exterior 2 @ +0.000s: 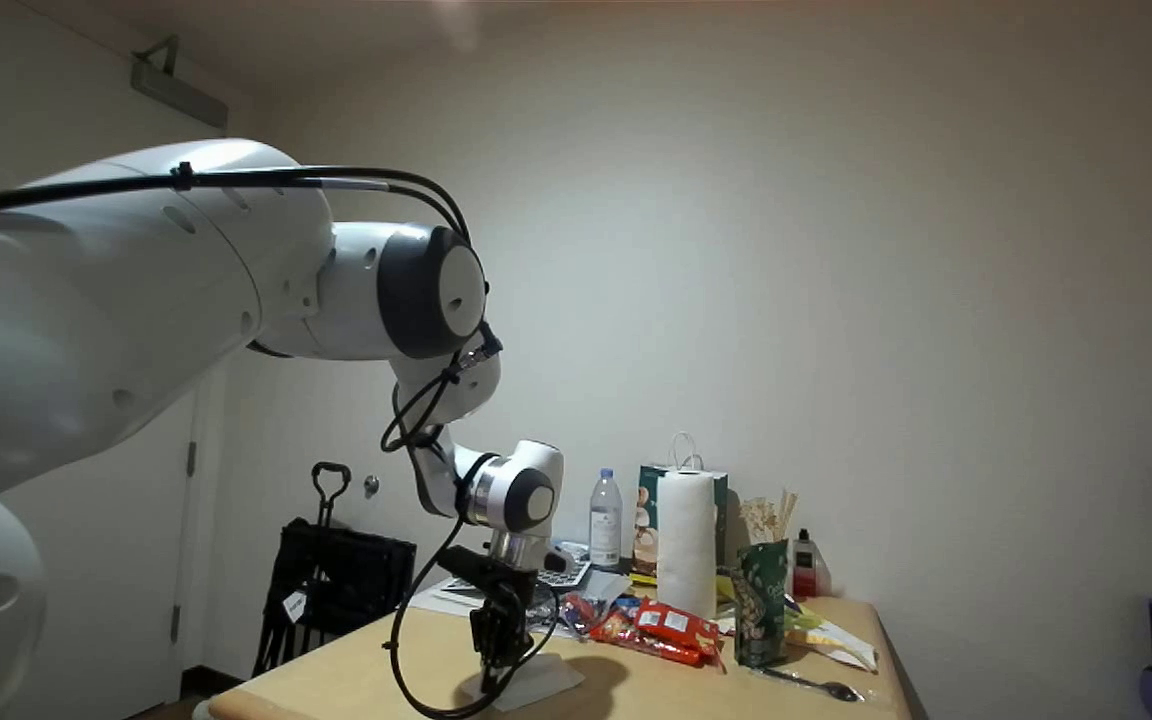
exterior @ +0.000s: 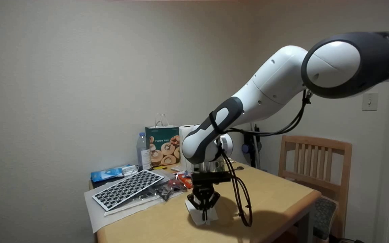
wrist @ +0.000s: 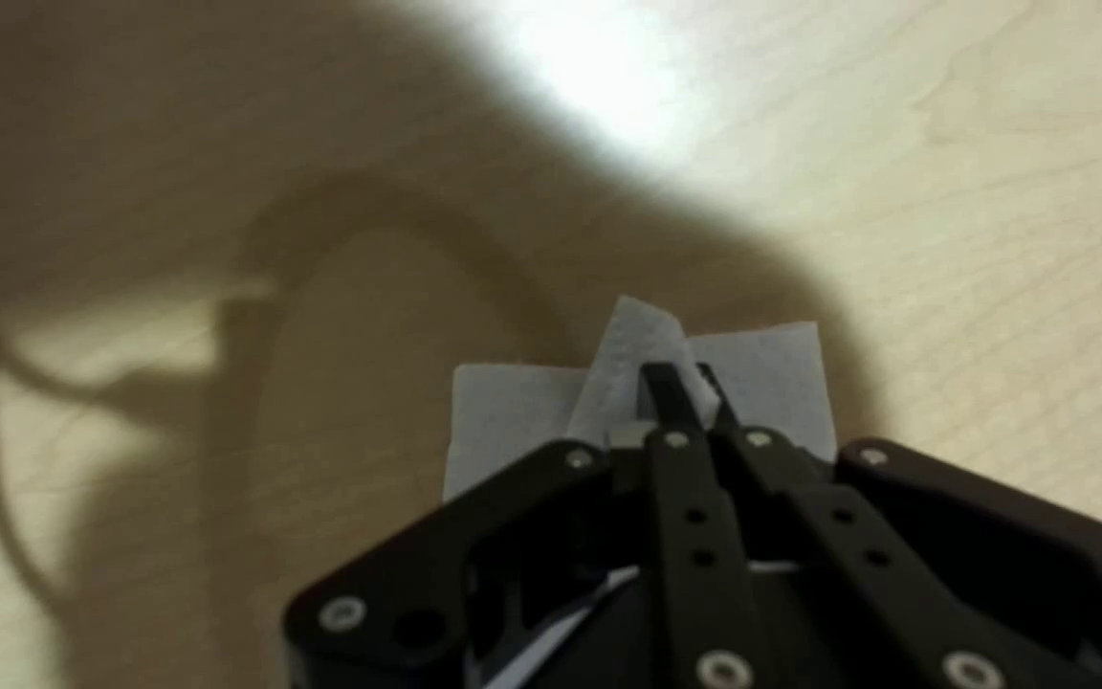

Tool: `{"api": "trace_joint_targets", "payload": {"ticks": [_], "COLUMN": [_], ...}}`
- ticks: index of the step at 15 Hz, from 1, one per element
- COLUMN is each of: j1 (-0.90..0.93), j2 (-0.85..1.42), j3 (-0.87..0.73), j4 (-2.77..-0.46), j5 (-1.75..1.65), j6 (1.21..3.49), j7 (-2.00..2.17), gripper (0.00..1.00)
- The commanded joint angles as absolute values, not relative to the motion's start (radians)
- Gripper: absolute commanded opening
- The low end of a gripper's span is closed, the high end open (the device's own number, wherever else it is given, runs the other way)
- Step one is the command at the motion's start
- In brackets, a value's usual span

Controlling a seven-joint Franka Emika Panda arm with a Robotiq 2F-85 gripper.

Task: Use the white napkin to wipe the table

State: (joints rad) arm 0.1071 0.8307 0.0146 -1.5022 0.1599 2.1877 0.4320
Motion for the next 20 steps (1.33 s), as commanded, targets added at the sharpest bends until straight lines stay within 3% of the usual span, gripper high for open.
{"api": "trace_joint_targets", "payload": {"ticks": [1, 14, 15, 20], "j1": [0.114, 0.019, 0.03, 0.031], "j2": [0.832, 0.811, 0.823, 0.804], "j3": [0.007, 0.102, 0.086, 0.089], "j4": [-1.499, -1.658, -1.555, -1.594], "j5": [0.167, 0.351, 0.337, 0.343], "j6": [2.184, 2.063, 2.07, 2.041], "j7": [0.428, 0.267, 0.282, 0.281], "gripper": [0.02, 0.0, 0.02, 0.0]}}
